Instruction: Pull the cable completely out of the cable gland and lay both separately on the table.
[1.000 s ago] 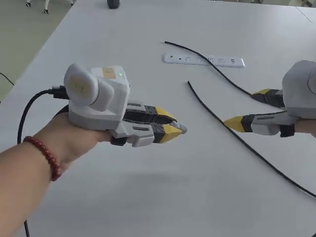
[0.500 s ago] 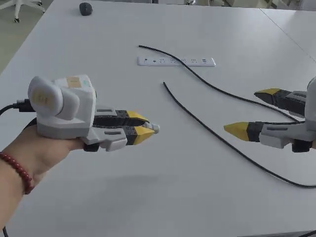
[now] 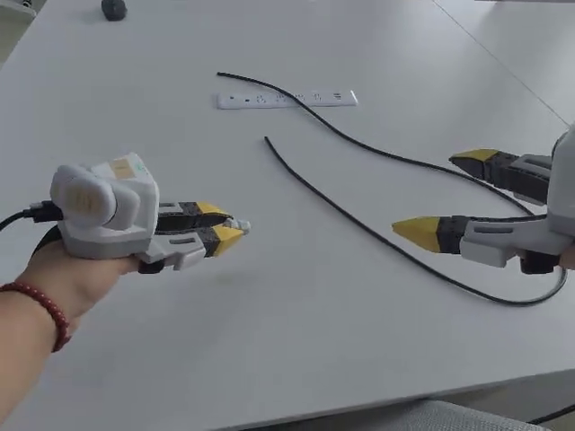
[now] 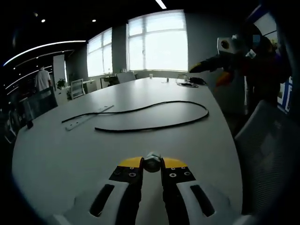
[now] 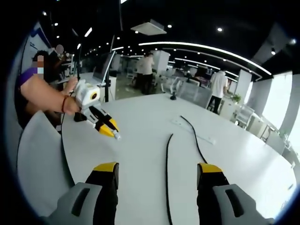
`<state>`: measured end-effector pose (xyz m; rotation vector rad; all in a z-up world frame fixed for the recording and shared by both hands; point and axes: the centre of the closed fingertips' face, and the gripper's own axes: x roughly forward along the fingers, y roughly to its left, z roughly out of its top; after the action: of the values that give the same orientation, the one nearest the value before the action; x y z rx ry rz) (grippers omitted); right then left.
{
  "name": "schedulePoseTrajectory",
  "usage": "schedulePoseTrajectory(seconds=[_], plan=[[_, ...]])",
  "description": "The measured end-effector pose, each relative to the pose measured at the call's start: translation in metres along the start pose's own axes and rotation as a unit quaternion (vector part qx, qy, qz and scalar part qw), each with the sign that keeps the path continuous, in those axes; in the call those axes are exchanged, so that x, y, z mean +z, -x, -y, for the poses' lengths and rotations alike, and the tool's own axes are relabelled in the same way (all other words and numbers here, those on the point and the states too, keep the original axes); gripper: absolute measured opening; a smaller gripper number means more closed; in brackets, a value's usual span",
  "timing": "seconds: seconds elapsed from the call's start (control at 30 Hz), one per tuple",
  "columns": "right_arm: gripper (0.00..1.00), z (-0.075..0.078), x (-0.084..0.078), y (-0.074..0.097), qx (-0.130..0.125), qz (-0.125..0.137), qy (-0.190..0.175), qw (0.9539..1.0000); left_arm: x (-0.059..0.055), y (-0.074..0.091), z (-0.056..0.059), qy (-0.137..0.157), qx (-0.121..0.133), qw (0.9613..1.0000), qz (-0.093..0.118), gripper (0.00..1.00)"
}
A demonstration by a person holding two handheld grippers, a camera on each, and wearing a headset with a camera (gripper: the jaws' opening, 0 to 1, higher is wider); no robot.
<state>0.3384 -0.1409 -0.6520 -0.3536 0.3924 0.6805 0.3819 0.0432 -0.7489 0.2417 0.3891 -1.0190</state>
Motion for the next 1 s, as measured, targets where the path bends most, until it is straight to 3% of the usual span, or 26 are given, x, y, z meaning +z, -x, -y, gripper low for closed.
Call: schedulePoseTrajectory(seconds=[0.3, 0.47, 0.73, 1.0], plan=[[0.68, 0.006, 0.000, 0.012, -0.014, 0.001, 0.001, 0.9999, -0.033, -0.010, -0.022, 0.007, 0.031, 0.9989, -0.034, 0.16], [0.68, 0.004, -0.002, 0.007, -0.009, -0.009, 0.004, 0.9999, -0.036, -0.016, -0.027, 0.010, 0.041, 0.9984, -0.038, 0.16], [0.68, 0.006, -0.002, 0.003, -0.008, -0.010, 0.008, 0.9999, -0.053, -0.025, -0.028, 0.013, 0.041, 0.9972, -0.061, 0.16], [0.67, 0.003, -0.001, 0.000, -0.006, -0.010, 0.012, 0.9999, -0.056, -0.027, -0.028, 0.038, 0.040, 0.9969, -0.056, 0.16]])
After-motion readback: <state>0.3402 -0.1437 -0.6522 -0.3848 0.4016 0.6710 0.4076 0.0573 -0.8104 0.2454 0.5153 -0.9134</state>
